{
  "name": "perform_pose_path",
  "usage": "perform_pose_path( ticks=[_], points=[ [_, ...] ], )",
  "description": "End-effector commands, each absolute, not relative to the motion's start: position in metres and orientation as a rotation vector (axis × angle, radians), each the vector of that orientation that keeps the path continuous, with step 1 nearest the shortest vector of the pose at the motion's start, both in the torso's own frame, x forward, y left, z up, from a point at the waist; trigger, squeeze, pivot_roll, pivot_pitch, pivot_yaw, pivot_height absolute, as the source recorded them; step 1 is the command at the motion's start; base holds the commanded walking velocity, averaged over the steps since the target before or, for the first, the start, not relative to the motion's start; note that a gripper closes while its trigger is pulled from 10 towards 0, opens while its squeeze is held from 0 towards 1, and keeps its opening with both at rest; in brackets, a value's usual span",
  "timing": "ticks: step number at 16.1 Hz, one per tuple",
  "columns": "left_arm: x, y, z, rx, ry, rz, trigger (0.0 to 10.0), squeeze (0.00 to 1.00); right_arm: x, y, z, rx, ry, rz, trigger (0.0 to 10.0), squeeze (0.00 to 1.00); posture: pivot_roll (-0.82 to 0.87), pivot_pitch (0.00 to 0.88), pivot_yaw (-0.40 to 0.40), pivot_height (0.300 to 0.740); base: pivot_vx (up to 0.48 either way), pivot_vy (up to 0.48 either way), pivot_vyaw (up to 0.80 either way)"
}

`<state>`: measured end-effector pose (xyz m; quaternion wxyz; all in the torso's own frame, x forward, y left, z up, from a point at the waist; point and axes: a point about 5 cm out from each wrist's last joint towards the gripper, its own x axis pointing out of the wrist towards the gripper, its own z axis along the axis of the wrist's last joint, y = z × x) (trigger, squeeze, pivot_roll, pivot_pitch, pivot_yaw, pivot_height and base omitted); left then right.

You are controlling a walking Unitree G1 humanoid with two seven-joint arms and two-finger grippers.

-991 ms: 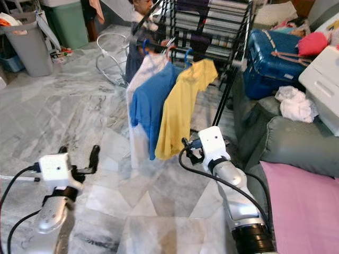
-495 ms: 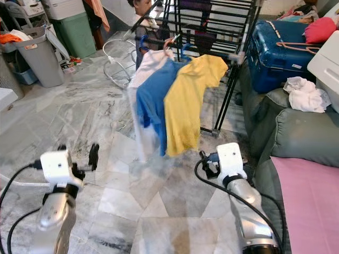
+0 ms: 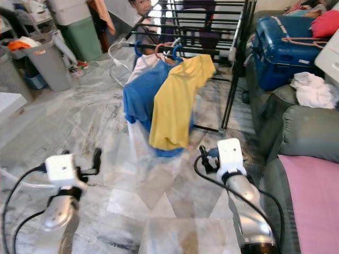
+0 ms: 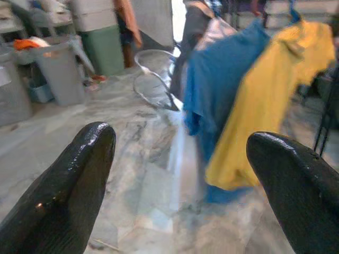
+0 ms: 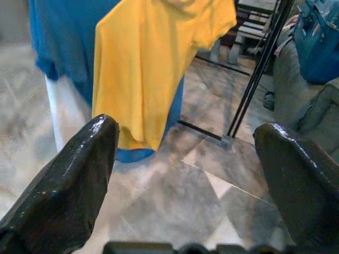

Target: Hang hanger

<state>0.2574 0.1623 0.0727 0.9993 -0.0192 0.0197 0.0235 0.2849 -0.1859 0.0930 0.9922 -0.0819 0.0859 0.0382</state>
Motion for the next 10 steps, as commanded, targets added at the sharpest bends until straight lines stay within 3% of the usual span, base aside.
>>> perform_pose_path(
  ticks=[1,6,10],
  points=[
    [0.261,0.159,0.071,-0.040,0.050,0.019,10.0,0.00,0.283,-0.191,0.098,-0.150,0.160,0.042,10.0,0.00,-0.20,0.000,0.139,0.740,0.000,0.000,0.00],
    [0.281,0.148,0.079,-0.031,0.014,-0.035,10.0,0.00,0.276,-0.191,0.097,-0.146,0.159,0.040,10.0,0.00,-0.25,0.000,0.169,0.740,0.000,0.000,0.00],
    [0.277,0.152,0.077,-0.038,0.026,-0.041,10.0,0.00,0.279,-0.190,0.097,-0.125,0.164,0.026,10.0,0.00,-0.23,0.000,0.179,0.740,0.000,0.000,0.00]
  ],
)
